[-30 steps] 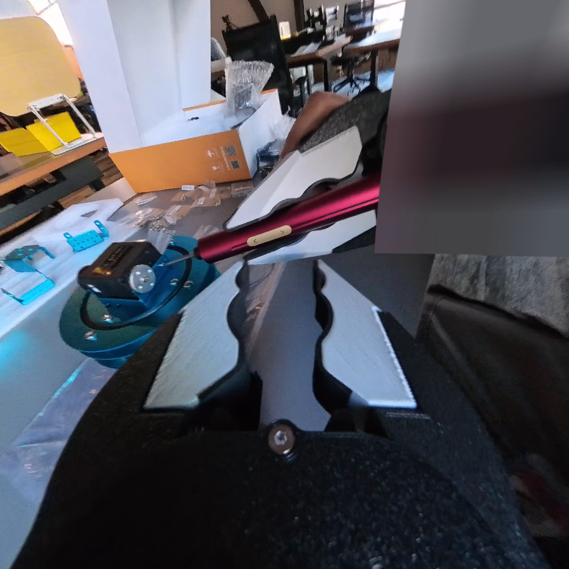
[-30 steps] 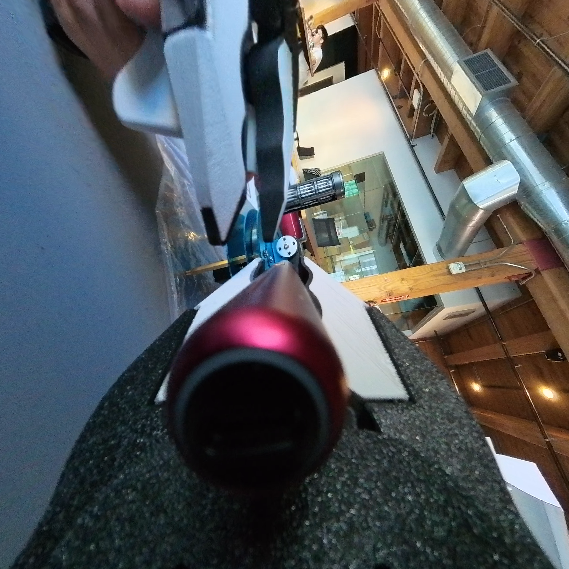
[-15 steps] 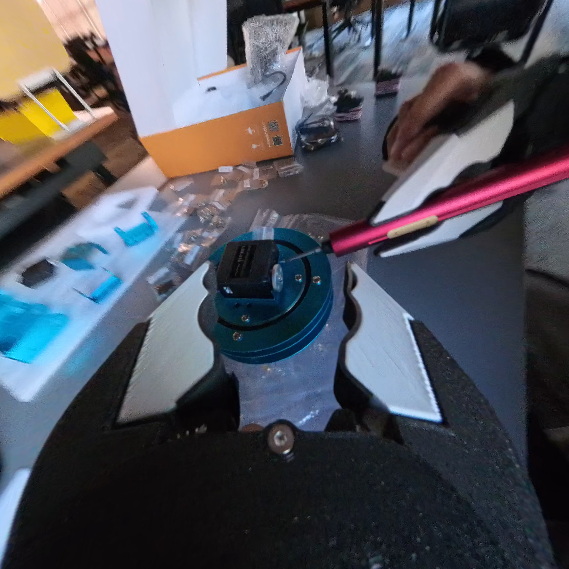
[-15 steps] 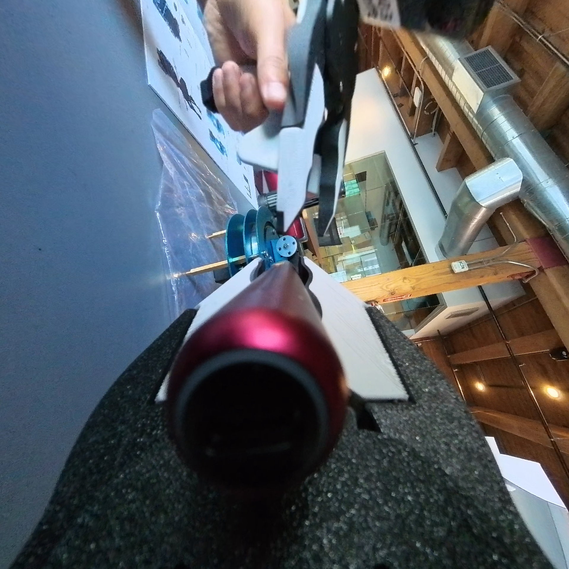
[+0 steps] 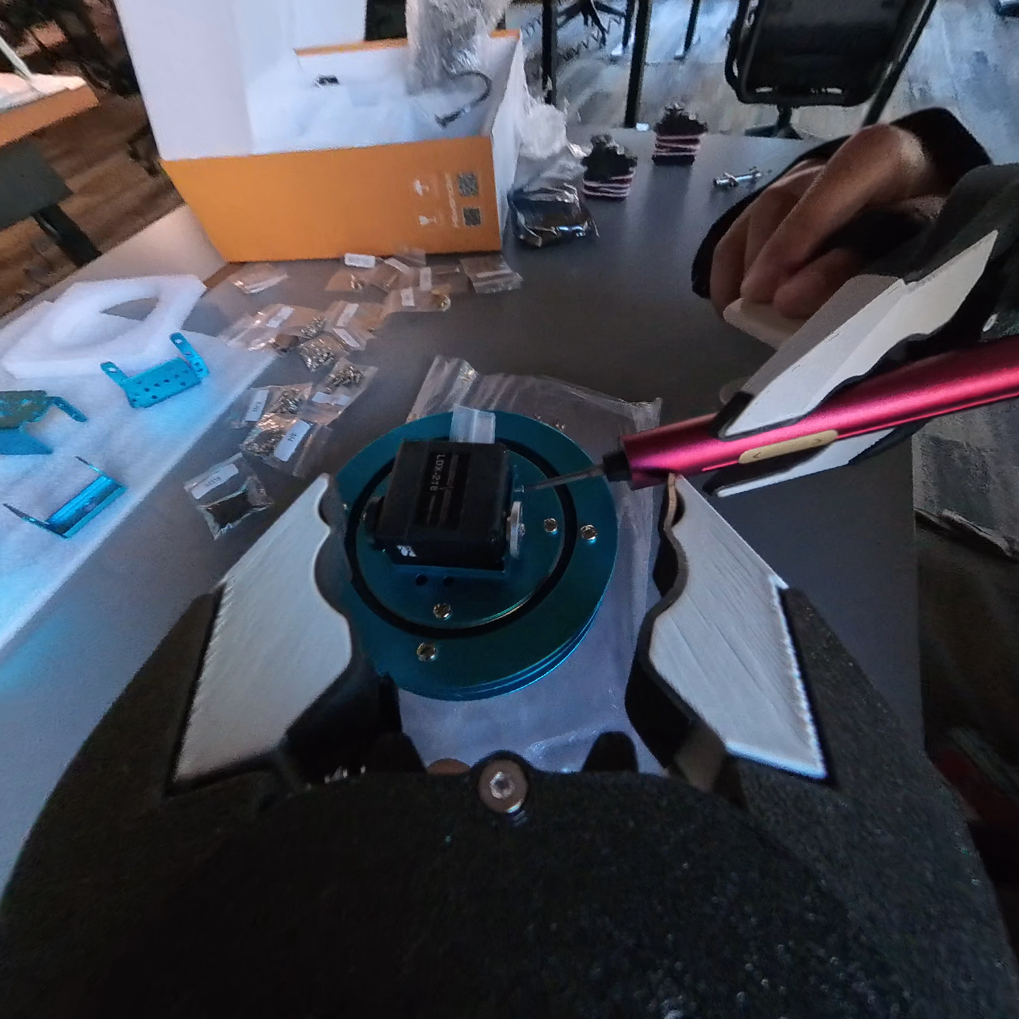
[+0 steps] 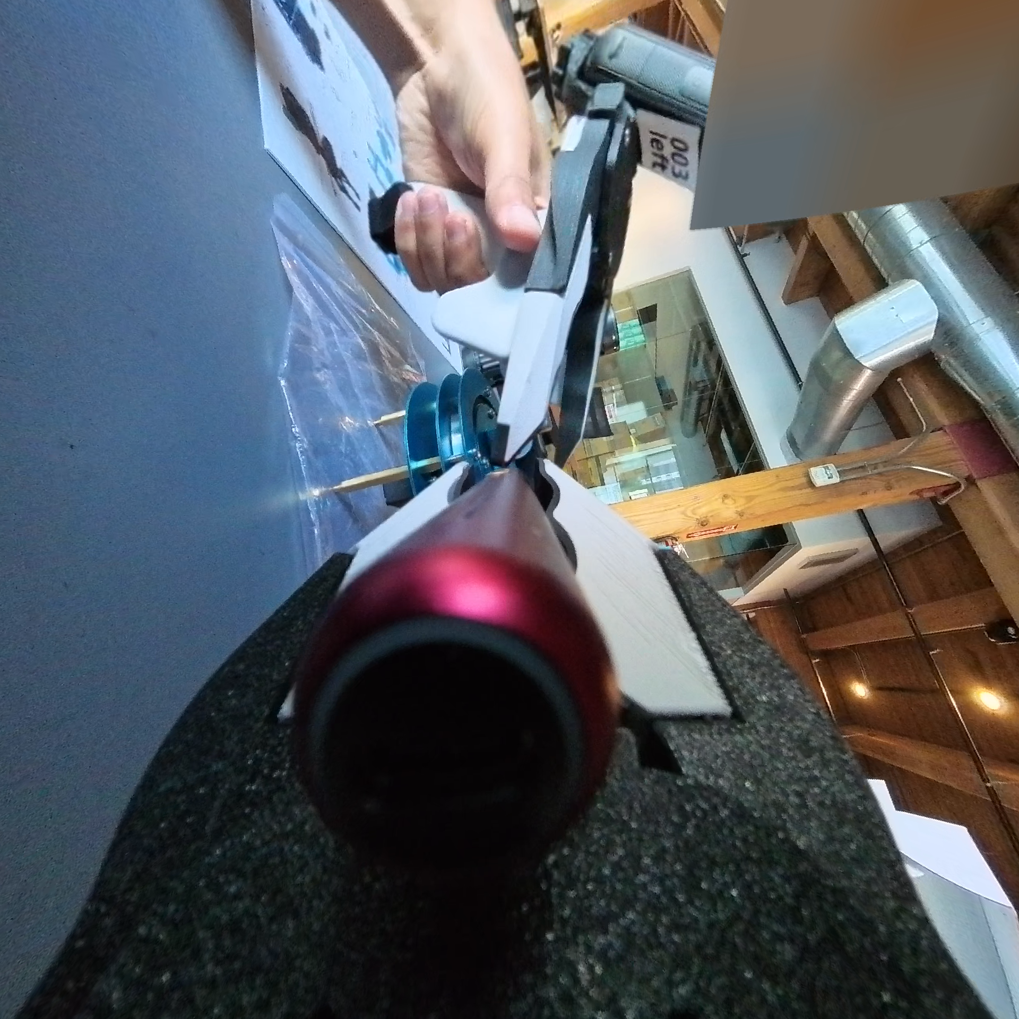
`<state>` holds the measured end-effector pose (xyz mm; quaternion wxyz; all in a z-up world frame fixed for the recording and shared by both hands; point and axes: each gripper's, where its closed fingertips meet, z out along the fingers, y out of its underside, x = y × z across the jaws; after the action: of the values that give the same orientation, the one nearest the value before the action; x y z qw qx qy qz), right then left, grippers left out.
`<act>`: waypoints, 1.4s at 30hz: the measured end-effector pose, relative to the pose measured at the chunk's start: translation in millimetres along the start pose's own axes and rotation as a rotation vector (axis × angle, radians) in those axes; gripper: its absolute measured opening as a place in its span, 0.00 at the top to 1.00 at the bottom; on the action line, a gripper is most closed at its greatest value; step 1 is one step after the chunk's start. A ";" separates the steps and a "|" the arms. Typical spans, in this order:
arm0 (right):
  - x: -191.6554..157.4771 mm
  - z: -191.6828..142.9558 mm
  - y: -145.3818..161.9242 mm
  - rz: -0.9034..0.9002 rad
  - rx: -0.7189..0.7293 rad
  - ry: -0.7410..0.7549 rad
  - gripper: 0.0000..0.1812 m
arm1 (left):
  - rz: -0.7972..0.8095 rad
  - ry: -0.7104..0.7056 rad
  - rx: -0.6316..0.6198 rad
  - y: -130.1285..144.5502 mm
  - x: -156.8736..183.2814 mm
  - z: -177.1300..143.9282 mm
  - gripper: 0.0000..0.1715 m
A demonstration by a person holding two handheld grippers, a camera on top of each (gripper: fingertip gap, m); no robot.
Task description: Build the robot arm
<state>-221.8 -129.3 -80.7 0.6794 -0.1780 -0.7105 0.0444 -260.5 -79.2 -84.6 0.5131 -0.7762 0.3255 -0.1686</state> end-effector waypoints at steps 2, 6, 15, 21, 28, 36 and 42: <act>-0.1 -0.3 0.8 -0.001 0.000 -0.001 0.87 | -0.007 0.011 -0.027 1.1 -1.2 0.9 0.33; -0.6 0.5 0.2 0.003 0.001 -0.003 0.87 | -0.037 0.073 -0.050 0.9 8.4 -1.3 0.33; -1.6 -0.4 -0.5 -0.004 0.000 -0.001 0.87 | -0.097 0.123 -0.028 -3.8 18.5 1.0 0.28; -2.2 -0.1 -0.7 -0.005 -0.002 -0.001 0.87 | -0.030 0.058 -0.050 1.3 17.7 4.0 0.27; -2.6 0.0 -0.8 -0.007 -0.003 -0.002 0.87 | -0.044 0.058 -0.058 -0.8 19.1 5.8 0.26; -2.0 -0.3 -0.4 -0.003 0.001 -0.002 0.87 | -0.056 0.059 -0.043 -1.6 18.8 6.1 0.26; -2.7 0.0 -0.9 -0.016 0.001 -0.001 0.87 | -0.072 0.074 -0.017 -3.8 18.9 5.6 0.28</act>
<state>-221.9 -131.0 -83.0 0.6796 -0.1720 -0.7120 0.0395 -242.1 -87.2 -84.8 0.4874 -0.7850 0.3176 -0.2128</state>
